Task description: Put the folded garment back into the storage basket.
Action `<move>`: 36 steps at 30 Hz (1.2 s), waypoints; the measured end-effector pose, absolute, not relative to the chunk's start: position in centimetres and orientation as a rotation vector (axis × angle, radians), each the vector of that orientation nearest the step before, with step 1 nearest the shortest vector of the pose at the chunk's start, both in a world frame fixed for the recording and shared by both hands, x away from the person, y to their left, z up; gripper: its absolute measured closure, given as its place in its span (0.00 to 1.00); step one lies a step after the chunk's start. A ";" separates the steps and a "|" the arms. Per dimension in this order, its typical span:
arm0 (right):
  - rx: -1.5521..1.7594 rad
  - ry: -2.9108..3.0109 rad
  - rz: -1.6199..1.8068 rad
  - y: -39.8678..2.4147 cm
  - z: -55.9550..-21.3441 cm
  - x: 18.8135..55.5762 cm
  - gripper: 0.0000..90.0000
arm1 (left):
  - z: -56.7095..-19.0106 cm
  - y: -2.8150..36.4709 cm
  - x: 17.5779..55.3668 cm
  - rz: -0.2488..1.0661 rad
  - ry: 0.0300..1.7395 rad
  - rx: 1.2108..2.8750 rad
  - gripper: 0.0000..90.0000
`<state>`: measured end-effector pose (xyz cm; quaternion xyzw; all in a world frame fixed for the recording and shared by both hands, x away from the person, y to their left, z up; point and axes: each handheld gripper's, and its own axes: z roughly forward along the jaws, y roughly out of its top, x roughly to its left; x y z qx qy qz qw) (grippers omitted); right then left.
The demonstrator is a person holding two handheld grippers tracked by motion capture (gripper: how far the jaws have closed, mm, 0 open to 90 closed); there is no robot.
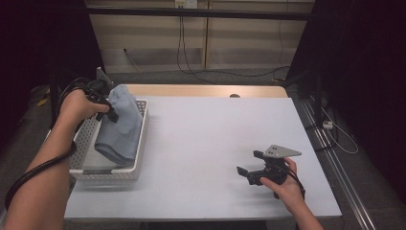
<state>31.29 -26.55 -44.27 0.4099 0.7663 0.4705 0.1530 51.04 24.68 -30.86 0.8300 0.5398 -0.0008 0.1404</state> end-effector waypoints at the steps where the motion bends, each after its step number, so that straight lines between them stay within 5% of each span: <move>1: 1.175 2.198 1.350 -26.5 -44.3 31.3 0.06 | -31.0 24.6 51.0 -0.003 1.559 2.398 0.82; 36: 1.169 2.189 1.351 -26.4 -44.0 31.1 0.06 | -31.7 24.1 49.2 -0.072 1.477 2.433 0.81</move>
